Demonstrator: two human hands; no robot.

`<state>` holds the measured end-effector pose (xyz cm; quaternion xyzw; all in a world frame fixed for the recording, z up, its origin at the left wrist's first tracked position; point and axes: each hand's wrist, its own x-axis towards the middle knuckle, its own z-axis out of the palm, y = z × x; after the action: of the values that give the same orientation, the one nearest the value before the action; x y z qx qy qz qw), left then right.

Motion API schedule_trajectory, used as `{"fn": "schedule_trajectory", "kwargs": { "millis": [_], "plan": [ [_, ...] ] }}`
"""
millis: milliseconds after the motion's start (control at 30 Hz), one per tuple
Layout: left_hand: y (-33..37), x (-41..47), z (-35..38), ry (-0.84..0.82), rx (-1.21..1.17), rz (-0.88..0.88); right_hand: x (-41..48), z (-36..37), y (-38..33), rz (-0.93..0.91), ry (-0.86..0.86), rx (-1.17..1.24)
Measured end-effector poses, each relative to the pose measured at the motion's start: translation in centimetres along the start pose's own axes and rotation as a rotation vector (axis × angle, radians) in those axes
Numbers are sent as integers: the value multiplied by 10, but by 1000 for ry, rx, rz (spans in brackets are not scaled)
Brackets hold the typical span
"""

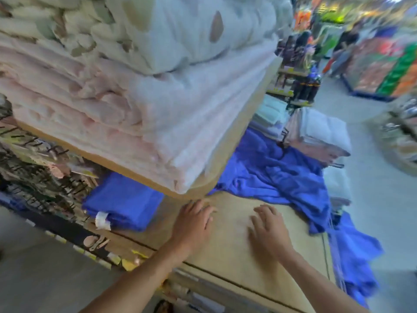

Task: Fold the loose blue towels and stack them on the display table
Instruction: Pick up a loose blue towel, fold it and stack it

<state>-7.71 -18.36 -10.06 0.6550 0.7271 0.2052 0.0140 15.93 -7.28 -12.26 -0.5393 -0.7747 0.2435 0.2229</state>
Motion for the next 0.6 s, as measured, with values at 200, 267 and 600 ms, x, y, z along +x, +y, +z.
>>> {"fn": "schedule_trajectory", "kwargs": {
  "millis": [200,267,600],
  "plan": [
    [67,61,40,-113,-33,130,-30,-28,63,-21,164,-333],
    [87,92,47,-107,-60,133,-29,-25,64,-54,203,-356],
    [164,218,73,-178,-260,55,-29,-17,70,-19,234,-336]
  ]
}}
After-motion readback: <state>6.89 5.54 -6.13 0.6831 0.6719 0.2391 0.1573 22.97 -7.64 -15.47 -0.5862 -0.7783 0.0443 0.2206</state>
